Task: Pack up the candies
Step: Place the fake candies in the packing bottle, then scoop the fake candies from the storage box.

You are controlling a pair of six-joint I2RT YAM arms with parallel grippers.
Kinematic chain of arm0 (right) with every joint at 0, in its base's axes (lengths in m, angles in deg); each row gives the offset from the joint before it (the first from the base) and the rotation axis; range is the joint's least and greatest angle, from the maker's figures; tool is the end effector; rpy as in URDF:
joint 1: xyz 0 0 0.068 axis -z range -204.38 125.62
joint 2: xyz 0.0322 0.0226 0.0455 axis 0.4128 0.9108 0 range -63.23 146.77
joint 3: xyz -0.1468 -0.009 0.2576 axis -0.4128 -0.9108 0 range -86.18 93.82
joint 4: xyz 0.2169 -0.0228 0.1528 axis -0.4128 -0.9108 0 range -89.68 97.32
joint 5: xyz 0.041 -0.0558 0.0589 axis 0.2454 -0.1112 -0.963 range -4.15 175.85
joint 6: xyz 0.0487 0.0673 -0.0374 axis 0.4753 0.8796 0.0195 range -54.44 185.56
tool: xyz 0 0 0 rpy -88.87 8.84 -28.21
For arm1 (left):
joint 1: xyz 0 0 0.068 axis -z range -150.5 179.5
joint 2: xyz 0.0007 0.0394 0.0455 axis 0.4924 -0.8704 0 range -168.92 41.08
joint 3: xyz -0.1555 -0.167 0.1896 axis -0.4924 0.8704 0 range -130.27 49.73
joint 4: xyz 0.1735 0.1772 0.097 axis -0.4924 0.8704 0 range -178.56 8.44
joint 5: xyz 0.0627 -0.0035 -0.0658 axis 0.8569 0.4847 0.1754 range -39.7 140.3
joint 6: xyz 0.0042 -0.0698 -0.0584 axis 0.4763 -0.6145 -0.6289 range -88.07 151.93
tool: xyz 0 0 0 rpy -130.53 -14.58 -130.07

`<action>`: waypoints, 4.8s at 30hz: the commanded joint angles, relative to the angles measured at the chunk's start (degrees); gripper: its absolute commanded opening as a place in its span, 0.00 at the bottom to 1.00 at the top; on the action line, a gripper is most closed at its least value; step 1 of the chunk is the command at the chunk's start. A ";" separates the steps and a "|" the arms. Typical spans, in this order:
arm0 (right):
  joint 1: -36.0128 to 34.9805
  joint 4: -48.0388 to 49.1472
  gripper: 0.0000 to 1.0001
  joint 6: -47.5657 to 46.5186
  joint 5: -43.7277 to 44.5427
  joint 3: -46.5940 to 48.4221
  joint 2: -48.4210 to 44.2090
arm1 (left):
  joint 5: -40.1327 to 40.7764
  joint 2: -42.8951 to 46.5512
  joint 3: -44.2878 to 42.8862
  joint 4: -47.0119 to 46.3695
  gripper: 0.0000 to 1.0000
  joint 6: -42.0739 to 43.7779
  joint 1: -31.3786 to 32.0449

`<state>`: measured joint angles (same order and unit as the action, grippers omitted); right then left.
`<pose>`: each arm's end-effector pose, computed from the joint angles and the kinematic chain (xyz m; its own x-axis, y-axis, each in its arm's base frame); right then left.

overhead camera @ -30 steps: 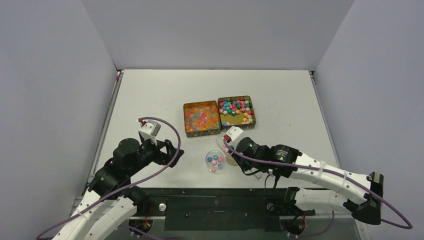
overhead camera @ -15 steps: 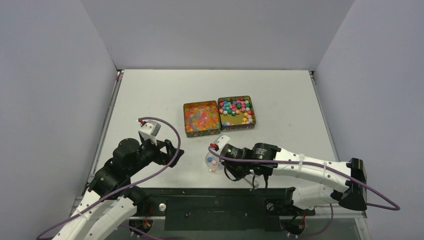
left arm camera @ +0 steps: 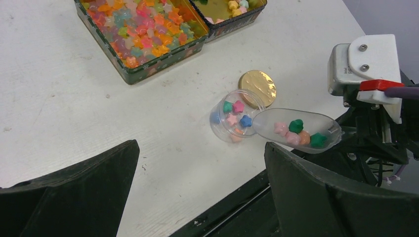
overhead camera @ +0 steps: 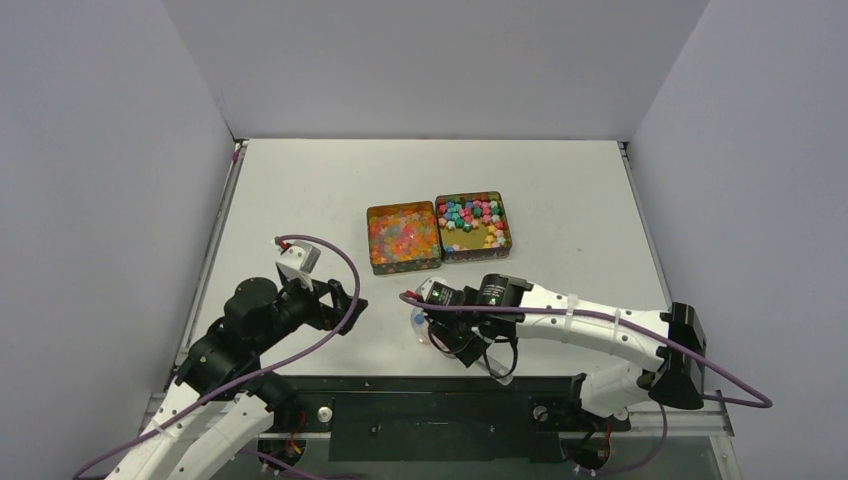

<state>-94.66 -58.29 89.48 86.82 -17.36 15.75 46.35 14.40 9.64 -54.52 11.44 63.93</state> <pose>0.0890 0.2441 0.2608 -0.6800 -0.6958 -0.2314 -0.7265 0.6819 0.0845 0.1098 -0.0821 0.3047 -0.4881 -0.0888 -0.8683 0.4765 0.8064 -0.3503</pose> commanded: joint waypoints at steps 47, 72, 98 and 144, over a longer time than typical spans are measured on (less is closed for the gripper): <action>17.17 -21.50 0.00 -4.66 -18.71 18.76 8.93 | 1.75 2.85 0.37 -2.16 0.96 0.54 2.19; 28.19 -13.16 0.00 -19.25 13.23 23.67 9.46 | 1.65 1.42 0.20 -1.98 0.96 0.54 2.30; 34.62 -11.98 0.00 -33.85 24.16 36.15 34.21 | 1.69 1.70 0.19 -2.03 0.96 0.54 2.21; 31.61 -11.18 0.00 -36.92 25.93 54.56 57.23 | 1.57 0.14 0.20 -2.09 0.96 0.54 2.39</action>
<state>-62.42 -69.26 54.49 113.16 33.22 70.79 47.49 15.08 10.05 -54.54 11.44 66.16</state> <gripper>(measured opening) 0.267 0.965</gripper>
